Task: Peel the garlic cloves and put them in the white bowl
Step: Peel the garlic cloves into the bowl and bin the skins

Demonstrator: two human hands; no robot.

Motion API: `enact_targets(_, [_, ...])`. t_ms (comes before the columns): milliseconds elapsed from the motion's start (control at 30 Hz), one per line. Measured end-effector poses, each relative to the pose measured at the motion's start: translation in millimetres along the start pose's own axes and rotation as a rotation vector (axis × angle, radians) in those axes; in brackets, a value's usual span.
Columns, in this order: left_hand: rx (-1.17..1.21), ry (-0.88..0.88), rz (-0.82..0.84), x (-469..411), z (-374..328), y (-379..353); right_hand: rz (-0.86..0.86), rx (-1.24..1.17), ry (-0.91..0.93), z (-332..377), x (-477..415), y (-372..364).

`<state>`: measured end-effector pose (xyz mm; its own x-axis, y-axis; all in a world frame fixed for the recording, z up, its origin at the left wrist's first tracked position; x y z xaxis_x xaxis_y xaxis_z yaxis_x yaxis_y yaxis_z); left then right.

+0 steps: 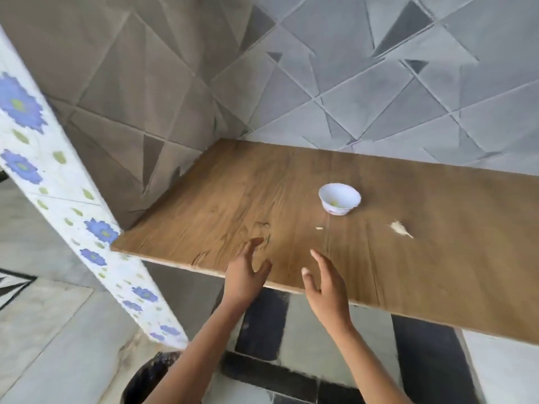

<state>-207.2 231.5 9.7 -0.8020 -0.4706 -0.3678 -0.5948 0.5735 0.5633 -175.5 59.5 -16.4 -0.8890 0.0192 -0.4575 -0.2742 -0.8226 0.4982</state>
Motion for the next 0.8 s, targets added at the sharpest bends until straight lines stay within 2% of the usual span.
enact_targets(167, [0.007,-0.065,0.117,-41.6,-45.1,-85.8,-0.126,0.209,0.004,-70.2,-51.0,45.5])
enact_targets(400, [-0.248,-0.103,0.242,-84.0,-60.3,-168.0,0.092,0.613,0.078,-139.2,-107.0,61.5])
enact_targets(567, [-0.376,-0.155,0.268,-92.5,-51.7,-182.9,0.195,0.620,0.042,-158.4,-113.4,55.3])
enact_targets(633, [-0.436,-0.167,0.289,-101.6,-52.0,-181.7,0.178,0.614,0.042,-157.6,-112.7,56.5])
enact_targets(700, [-0.370,-0.152,0.234,-115.1,-60.7,-176.1,0.185,0.615,0.043,-159.0,-111.4,57.0])
enact_targets(800, [-0.146,-0.180,0.104,-145.8,-91.7,-171.3,0.197,0.648,0.022,-154.5,-114.0,60.2])
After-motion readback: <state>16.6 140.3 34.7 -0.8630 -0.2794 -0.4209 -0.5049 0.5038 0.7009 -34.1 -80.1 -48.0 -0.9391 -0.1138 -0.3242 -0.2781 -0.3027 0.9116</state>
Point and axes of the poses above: each hand's wrist, its own x-axis away from the middle knuckle, its own y-axis out of the back of the hand, z = x × y, the point moved 3 cm from there along -x, towards the middle knuckle, and after that the axes turned 13 degrees about -z, right-handed, at the moved point
